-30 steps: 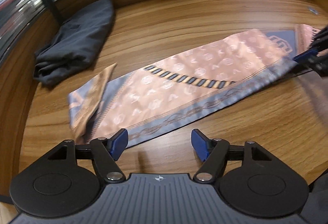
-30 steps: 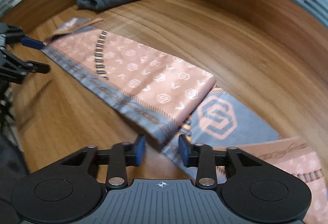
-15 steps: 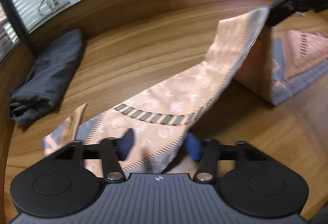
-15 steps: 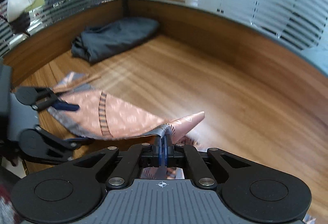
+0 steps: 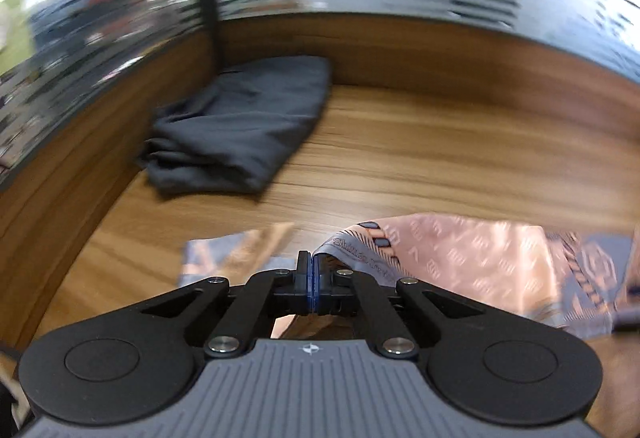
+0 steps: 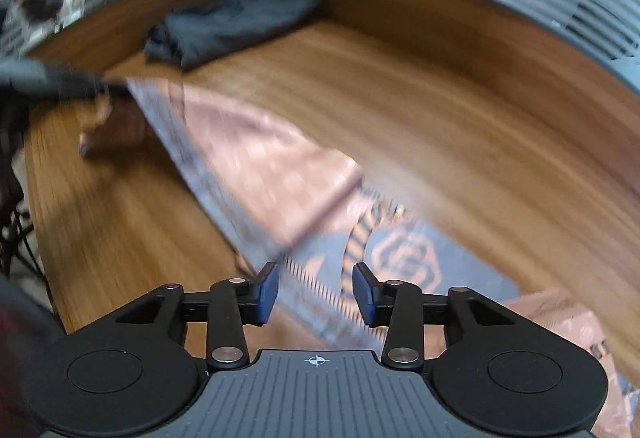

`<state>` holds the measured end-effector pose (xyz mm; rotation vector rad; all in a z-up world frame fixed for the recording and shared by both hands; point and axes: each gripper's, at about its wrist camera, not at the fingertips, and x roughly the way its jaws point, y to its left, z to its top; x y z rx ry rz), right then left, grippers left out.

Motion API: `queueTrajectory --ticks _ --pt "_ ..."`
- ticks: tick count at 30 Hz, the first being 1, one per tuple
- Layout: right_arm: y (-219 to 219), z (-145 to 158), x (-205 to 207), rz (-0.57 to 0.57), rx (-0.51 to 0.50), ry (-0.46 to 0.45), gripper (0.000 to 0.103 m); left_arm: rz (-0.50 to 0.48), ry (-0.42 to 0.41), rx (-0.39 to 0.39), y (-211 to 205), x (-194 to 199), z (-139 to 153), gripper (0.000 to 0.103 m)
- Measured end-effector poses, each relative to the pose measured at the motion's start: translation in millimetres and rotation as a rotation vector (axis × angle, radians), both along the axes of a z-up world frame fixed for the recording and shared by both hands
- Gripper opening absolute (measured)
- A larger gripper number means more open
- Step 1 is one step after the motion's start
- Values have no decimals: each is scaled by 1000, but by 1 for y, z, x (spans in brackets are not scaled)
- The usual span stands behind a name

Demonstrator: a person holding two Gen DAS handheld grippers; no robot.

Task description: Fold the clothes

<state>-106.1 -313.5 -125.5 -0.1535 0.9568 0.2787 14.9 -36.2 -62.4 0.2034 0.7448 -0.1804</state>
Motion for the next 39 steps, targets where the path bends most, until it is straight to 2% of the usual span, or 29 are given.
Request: queueTrajectory --ticks 5,9,12,14,16,22,27,31,35,39 --pt "3 -24 -7 7 -75 25 44 107 -30 15 26 2 14 0" --pt "-6 -33 -5 -3 -80 34 43 155 -42 14 40 -3 20 0" --pt "-15 -34 1 -23 -54 45 41 188 -34 -31 50 -7 22 0" --pt "-19 -34 4 -32 -32 54 27 207 -27 -39 54 -9 20 0" --pt "-23 -34 6 -42 -26 61 5 212 -28 -42 57 -13 19 0" --pt "-32 -11 -8 -14 -15 99 3 195 -39 -38 62 -30 28 0" --pt "-39 37 -28 9 39 212 3 179 -12 -58 66 -38 60 0" --pt "-55 80 -21 -38 103 226 3 158 -16 -22 54 -22 78 0" --pt "-67 85 15 -68 71 176 3 138 -24 24 36 9 75 1" --pt "-72 66 57 -71 28 153 3 131 5 66 16 50 52 1"
